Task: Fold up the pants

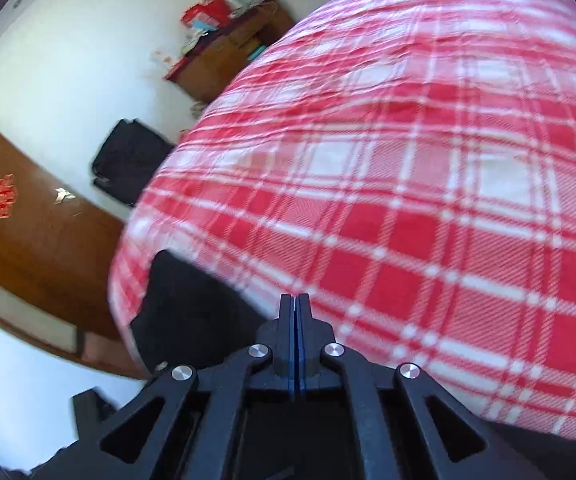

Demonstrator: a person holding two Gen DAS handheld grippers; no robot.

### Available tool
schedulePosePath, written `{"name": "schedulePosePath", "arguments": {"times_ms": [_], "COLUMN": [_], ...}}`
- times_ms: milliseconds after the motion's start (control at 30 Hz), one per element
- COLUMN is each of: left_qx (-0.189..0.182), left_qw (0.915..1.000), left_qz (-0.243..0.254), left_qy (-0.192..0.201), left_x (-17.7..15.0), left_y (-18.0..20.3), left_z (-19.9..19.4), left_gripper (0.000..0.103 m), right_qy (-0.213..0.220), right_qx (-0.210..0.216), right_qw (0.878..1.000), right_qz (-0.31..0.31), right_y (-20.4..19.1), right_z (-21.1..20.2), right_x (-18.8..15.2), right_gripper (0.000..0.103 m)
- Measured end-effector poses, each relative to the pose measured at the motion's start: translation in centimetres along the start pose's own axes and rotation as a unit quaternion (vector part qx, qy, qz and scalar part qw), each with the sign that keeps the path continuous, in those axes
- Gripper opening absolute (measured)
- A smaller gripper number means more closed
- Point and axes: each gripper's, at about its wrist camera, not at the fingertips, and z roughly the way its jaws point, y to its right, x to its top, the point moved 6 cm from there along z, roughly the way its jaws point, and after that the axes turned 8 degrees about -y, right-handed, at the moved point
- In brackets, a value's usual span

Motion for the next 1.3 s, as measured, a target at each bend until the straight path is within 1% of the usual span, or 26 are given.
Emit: {"name": "schedulePosePath", "arguments": {"times_ms": [33, 100, 200, 233, 300, 333, 367, 433, 467, 500, 533, 567, 633, 667, 733, 767, 800, 833, 867, 933, 1000, 1033, 1067, 1100, 1233, 1300], "left_qx": [0.000, 0.000, 0.000, 0.003, 0.008, 0.009, 0.008, 0.006, 0.001, -0.004, -0.011, -0.017, -0.024, -0.017, -0.004, -0.008, -0.013, -0.017, -0.018, -0.015, -0.024, -0.031, -0.036, -0.038, -0.037, -0.038], "left_qw": [1.0000, 1.0000, 1.0000, 1.0000, 1.0000, 1.0000, 1.0000, 0.9999, 0.9999, 0.9999, 0.9999, 0.9998, 0.9991, 0.9986, 0.9978, 0.9978, 0.9981, 0.9982, 0.9981, 0.9976, 0.9975, 0.9975, 0.9978, 0.9981, 0.9984, 0.9981], "left_qz": [0.000, 0.000, -0.003, -0.002, 0.002, 0.001, 0.000, -0.001, -0.002, -0.002, 0.000, 0.006, 0.031, 0.048, 0.065, 0.064, 0.057, 0.053, 0.053, 0.059, 0.052, 0.047, 0.041, 0.036, 0.038, 0.044], "left_qy": [0.001, 0.002, 0.003, 0.002, 0.001, 0.000, -0.002, -0.009, -0.010, -0.011, -0.011, -0.011, -0.015, -0.016, -0.009, -0.013, -0.020, -0.023, -0.026, -0.035, -0.042, -0.042, -0.038, -0.034, -0.019, -0.021], "left_x": [-0.3, -0.3, -0.3, -0.3, -0.3, -0.3, -0.3, -0.3, -0.3, -0.1, -0.1, -0.1, -0.3, -0.5, -0.7, -0.7, -0.7, -0.7, -0.7, -0.4, 0.2, 0.6, 1.2, 1.8, 4.4, 5.2], "left_y": [0.2, 0.2, 0.3, 0.5, 0.6, 0.7, 0.7, 1.0, 1.2, 1.6, 2.2, 2.8, 4.4, 5.1, 5.9, 6.0, 5.9, 5.8, 5.8, 5.7, 5.7, 5.7, 5.6, 5.3, 6.0, 7.2], "left_z": [-0.4, -0.5, -0.7, -0.8, -0.9, -0.9, -1.0, -1.3, -1.5, -1.6, -1.7, -1.7, -1.5, -1.4, -1.6, -1.5, -1.4, -1.4, -1.4, -1.4, -1.7, -1.8, -1.9, -1.9, -1.5, -0.8], "left_gripper": [0.103, 0.103, 0.103, 0.103, 0.103, 0.103, 0.103, 0.103, 0.103, 0.103, 0.103, 0.103, 0.103, 0.103, 0.103, 0.103, 0.103, 0.103, 0.103, 0.103, 0.103, 0.103, 0.103, 0.103, 0.103, 0.103], "right_qy": [-0.007, -0.021, -0.019, -0.014, 0.013, 0.018, 0.022, 0.023, 0.023, 0.023, 0.022, 0.017, 0.007, -0.004, -0.024, -0.041, -0.056, -0.067, -0.068, -0.033, 0.006, 0.025, 0.058, 0.078, 0.124, 0.144], "right_qx": [-0.025, -0.006, 0.018, 0.010, -0.035, -0.044, -0.052, -0.056, -0.055, -0.058, -0.060, -0.065, -0.078, -0.094, -0.130, -0.147, -0.155, -0.162, -0.172, -0.169, -0.167, -0.166, -0.164, -0.164, -0.182, -0.191], "right_qw": [1.000, 0.999, 0.999, 0.999, 0.999, 0.999, 0.998, 0.998, 0.998, 0.998, 0.998, 0.997, 0.996, 0.994, 0.989, 0.986, 0.984, 0.982, 0.981, 0.982, 0.984, 0.984, 0.984, 0.983, 0.975, 0.970], "right_qz": [0.006, 0.024, 0.034, 0.031, 0.015, 0.010, 0.002, -0.003, -0.006, -0.012, -0.019, -0.032, -0.048, -0.057, -0.068, -0.071, -0.069, -0.065, -0.066, -0.081, -0.061, -0.054, -0.042, -0.031, 0.020, 0.049], "right_y": [0.8, 1.7, 2.6, 2.9, 3.7, 3.9, 4.3, 5.1, 5.5, 5.8, 5.8, 6.0, 6.2, 6.6, 7.4, 8.2, 8.9, 9.6, 10.2, 10.2, 10.7, 10.8, 11.3, 11.9, 14.4, 16.2], "right_z": [0.6, 1.2, 0.4, -0.2, -2.3, -2.9, -4.1, -6.1, -7.0, -8.2, -8.7, -9.8, -10.5, -10.9, -11.0, -10.8, -10.4, -10.1, -9.9, -10.6, -12.4, -13.2, -14.8, -16.1, -20.4, -22.8], "right_x": [0.3, 0.3, -0.2, -0.5, -0.9, -1.1, -1.6, -2.7, -3.3, -4.3, -5.1, -6.6, -8.7, -10.2, -12.8, -14.7, -16.1, -17.2, -18.1, -19.0, -19.0, -18.9, -18.7, -18.6, -18.7, -19.4], "right_gripper": [0.000, 0.001, 0.002, 0.002, 0.004, 0.005, 0.006, 0.007, 0.012, 0.024, 0.032, 0.043, 0.045, 0.045, 0.045, 0.045, 0.045, 0.045, 0.045, 0.045, 0.048, 0.050, 0.051, 0.051, 0.051, 0.051]}}
